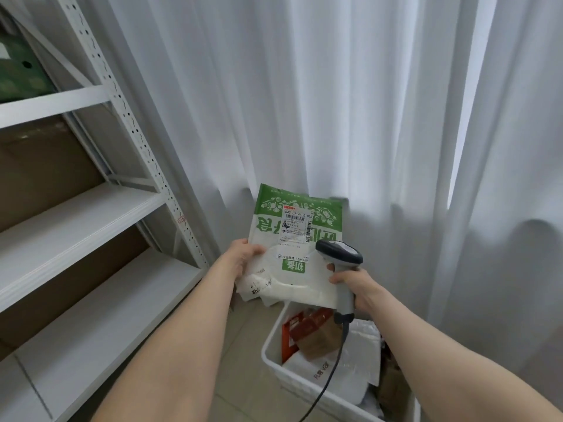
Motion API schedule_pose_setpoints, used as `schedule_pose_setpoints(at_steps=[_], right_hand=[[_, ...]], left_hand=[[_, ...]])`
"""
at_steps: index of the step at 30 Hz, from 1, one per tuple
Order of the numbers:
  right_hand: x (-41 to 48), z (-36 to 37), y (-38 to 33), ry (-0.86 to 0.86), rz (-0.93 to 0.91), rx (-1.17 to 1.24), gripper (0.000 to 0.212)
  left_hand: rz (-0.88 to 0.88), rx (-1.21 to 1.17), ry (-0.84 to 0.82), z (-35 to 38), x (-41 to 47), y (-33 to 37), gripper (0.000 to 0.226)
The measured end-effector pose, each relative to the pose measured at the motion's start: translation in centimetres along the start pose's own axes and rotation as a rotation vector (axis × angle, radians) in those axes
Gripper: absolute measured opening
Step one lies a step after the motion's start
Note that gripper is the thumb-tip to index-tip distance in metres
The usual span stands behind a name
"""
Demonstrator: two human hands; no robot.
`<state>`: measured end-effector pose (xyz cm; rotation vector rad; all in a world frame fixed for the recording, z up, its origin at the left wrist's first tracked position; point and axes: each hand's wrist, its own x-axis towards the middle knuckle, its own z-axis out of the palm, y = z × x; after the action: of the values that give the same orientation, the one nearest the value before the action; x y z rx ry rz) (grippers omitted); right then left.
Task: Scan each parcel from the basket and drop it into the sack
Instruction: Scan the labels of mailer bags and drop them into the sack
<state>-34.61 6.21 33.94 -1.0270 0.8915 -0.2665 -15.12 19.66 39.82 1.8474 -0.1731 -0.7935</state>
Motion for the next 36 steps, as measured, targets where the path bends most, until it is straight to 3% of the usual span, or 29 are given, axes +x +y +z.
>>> schedule_pose_setpoints(at_steps=[4,10,15,21,36], right_hand=[[-0.2,2.7,1.2,0.017,-0.007,-0.048,0.027],[0.1,5.9,2.0,0.191,-0.056,-0.165,0.029],[-0.9,8.7,1.1,0.070,-0.124,0.042,0.016],[-1.4,12.5,0.8,0.063,-0.164,-0.013,0.003],[-2.0,15.1,0.8,0.126,-0.103,-0.089,0.006]], left_hand=[[-0.093,-0.052,-0.143,-2.7,0.1,-0.8,0.038],[-0.050,-0.017,0.032,-5.0,2.7,-2.9,0.035],[-0.063,-0.005,0.084,-6.5,4.4,-4.5,0.039],[-0.072,0.030,0.104,-7.0,5.4,-5.8,0.042],[-0.081,0.037,0.128,-8.5,6.8,-7.1,0.049]])
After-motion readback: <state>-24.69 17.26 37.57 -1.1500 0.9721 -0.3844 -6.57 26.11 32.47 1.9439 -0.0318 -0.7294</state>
